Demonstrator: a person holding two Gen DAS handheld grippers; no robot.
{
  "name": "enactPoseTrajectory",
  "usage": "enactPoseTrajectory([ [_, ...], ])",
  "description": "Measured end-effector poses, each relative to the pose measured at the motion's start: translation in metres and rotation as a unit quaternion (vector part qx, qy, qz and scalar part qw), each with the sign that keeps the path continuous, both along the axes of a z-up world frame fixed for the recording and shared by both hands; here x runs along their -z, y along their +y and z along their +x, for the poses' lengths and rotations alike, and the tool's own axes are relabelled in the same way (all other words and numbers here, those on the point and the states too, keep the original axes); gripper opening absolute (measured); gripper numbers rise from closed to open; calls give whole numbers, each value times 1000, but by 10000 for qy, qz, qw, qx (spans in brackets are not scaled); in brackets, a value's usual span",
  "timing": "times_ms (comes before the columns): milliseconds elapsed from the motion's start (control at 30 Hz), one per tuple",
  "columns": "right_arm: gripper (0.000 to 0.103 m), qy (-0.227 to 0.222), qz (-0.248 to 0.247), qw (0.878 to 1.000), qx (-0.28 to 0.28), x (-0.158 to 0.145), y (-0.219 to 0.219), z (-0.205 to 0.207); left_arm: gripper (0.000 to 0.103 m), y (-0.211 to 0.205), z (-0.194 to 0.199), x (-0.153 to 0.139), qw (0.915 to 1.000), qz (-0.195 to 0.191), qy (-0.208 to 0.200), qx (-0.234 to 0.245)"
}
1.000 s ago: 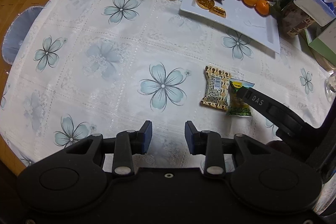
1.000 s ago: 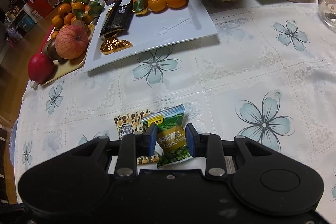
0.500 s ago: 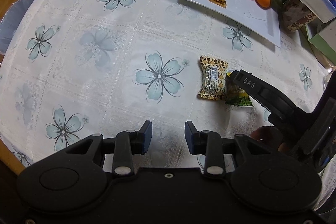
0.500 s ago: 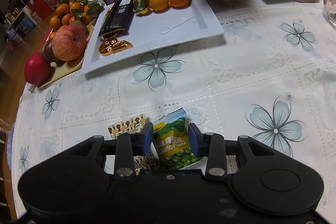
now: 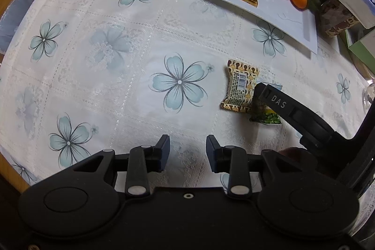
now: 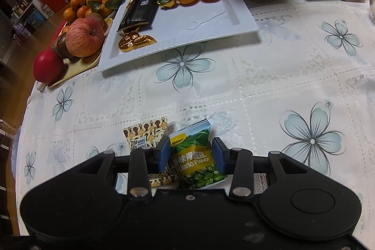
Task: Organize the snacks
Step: 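Grasp the green garlic pea bag with the right tool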
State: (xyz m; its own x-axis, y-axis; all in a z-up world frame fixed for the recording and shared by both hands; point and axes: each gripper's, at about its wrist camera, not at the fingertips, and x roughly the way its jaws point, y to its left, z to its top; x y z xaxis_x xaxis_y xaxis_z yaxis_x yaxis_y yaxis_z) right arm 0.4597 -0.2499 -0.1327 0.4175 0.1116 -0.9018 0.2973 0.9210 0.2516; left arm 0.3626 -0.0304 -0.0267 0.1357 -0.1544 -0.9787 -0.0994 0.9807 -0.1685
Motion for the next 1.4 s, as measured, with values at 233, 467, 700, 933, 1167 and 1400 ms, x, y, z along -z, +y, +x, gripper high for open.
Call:
enactPoseTrajectory([
  [233,41,173,106,9997,-155,4,2,0,43,1,1,1,10000,26,19,-55],
  [467,30,322,286,9989,-194,-1,-1,-8,43,1,1,-3,10000,35,-87,-19],
  [700,7,584,980,9934,130,-16,-26,-30,43,-3,-2,-3,9993,249,-266,75],
  [933,40,195,533,9981,221,-27,-25,-47,43,-7,-7,-4,9989,323,-343,82],
  [1167,42,273,333,9990,70,-13,0,-24,43,-1,-6,-4,9990,295,-326,50],
  [1400,44,273,-197,9993,-173,2,19,-17,43,4,-4,-6,9994,156,-310,54],
])
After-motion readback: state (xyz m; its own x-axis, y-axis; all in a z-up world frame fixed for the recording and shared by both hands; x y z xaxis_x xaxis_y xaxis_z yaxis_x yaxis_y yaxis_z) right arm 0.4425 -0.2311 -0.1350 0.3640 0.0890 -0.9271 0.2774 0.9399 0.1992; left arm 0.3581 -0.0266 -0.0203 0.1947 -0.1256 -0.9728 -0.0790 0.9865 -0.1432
